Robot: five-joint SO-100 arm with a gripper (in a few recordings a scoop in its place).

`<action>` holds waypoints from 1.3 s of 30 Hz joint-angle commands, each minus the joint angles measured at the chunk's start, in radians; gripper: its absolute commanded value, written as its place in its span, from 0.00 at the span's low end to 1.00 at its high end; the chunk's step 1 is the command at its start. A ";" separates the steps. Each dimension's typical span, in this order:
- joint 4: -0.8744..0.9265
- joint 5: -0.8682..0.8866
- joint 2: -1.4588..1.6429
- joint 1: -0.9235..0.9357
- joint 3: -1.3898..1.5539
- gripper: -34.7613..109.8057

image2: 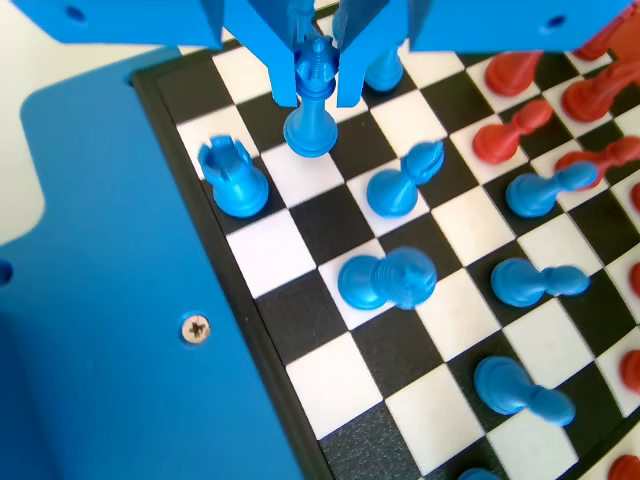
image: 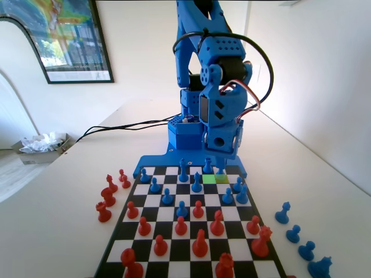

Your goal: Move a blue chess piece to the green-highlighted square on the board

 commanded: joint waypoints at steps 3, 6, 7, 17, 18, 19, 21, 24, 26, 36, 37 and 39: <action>-0.023 -0.055 0.071 0.017 0.025 0.25; -0.038 -0.071 0.072 0.018 0.040 0.25; -0.043 -0.072 0.072 0.014 0.044 0.25; -0.103 -0.075 0.074 0.002 0.081 0.27; -0.114 -0.074 0.074 0.002 0.086 0.28; -0.124 -0.080 0.074 0.005 0.089 0.30; -0.137 -0.086 0.074 0.006 0.095 0.32; -0.150 -0.081 0.074 0.003 0.103 0.33; -0.158 -0.077 0.074 0.002 0.106 0.34; -0.061 -0.029 0.087 -0.020 0.028 0.34; -0.035 -0.025 0.089 -0.023 0.009 0.34; 0.021 -0.012 0.098 -0.029 -0.032 0.34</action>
